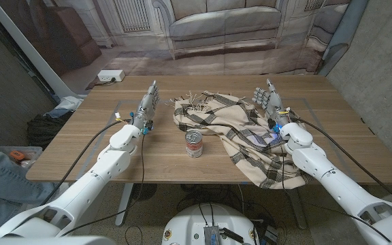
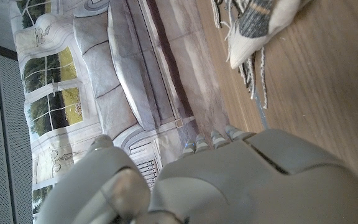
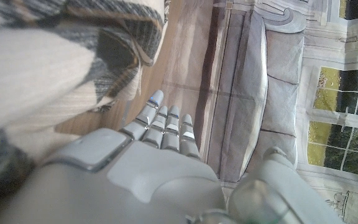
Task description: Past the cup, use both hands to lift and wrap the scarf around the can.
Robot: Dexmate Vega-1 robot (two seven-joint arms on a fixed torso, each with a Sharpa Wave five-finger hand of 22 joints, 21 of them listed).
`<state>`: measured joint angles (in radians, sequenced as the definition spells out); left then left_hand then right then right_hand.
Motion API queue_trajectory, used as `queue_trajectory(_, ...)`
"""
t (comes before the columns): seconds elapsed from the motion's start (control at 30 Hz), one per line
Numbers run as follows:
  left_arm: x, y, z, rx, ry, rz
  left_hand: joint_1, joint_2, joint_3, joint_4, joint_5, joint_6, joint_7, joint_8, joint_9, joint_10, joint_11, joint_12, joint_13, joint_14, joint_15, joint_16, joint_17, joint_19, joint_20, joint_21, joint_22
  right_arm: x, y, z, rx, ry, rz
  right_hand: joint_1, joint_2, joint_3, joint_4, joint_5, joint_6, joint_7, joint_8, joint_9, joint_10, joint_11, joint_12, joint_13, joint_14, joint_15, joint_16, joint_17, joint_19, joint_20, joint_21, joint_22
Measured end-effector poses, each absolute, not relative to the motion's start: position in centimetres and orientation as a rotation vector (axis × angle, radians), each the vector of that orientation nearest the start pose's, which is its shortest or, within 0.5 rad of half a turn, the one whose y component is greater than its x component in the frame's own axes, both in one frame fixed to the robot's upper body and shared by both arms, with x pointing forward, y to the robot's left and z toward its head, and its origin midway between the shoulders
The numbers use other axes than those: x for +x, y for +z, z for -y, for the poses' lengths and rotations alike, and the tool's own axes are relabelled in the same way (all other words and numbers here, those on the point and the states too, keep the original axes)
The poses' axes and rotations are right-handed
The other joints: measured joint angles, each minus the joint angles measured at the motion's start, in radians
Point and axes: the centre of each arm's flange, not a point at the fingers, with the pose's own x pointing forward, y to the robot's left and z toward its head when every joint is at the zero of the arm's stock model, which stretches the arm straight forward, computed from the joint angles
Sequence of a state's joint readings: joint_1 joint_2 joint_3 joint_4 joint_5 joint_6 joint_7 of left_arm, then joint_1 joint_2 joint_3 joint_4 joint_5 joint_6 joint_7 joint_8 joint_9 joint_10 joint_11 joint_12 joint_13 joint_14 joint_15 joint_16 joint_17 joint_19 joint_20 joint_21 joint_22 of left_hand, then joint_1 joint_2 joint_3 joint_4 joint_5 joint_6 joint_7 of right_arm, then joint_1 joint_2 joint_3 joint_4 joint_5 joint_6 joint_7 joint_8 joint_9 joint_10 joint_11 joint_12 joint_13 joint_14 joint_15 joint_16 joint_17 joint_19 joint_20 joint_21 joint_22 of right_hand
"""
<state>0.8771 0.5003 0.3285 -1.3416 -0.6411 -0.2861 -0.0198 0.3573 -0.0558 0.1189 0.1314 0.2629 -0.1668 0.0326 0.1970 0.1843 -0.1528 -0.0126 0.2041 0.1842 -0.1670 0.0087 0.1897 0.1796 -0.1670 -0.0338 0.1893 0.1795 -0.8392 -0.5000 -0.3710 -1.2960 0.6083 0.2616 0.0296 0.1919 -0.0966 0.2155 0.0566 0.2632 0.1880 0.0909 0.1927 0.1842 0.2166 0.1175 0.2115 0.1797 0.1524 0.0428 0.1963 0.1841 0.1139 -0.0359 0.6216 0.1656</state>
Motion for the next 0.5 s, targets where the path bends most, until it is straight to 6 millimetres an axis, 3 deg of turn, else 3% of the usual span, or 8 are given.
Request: queue_trajectory(0.5, 63.94, -2.43, -29.05, -0.033, -0.169, 0.615, 0.025, 0.007, 0.003, -0.003, 0.005, 0.005, 0.002, 0.014, 0.000, 0.033, -0.004, 0.008, 0.000, 0.019, -0.007, 0.007, 0.000, 0.000, 0.000, 0.008, 0.000, 65.56, -4.13, 27.47, 0.006, 0.190, 0.557, 0.004, 0.004, 0.004, -0.004, 0.000, 0.005, -0.005, 0.000, 0.000, 0.004, -0.004, 0.000, 0.000, 0.000, 0.000, 0.000, 0.000, 0.000, 0.000, 0.000, 0.000)
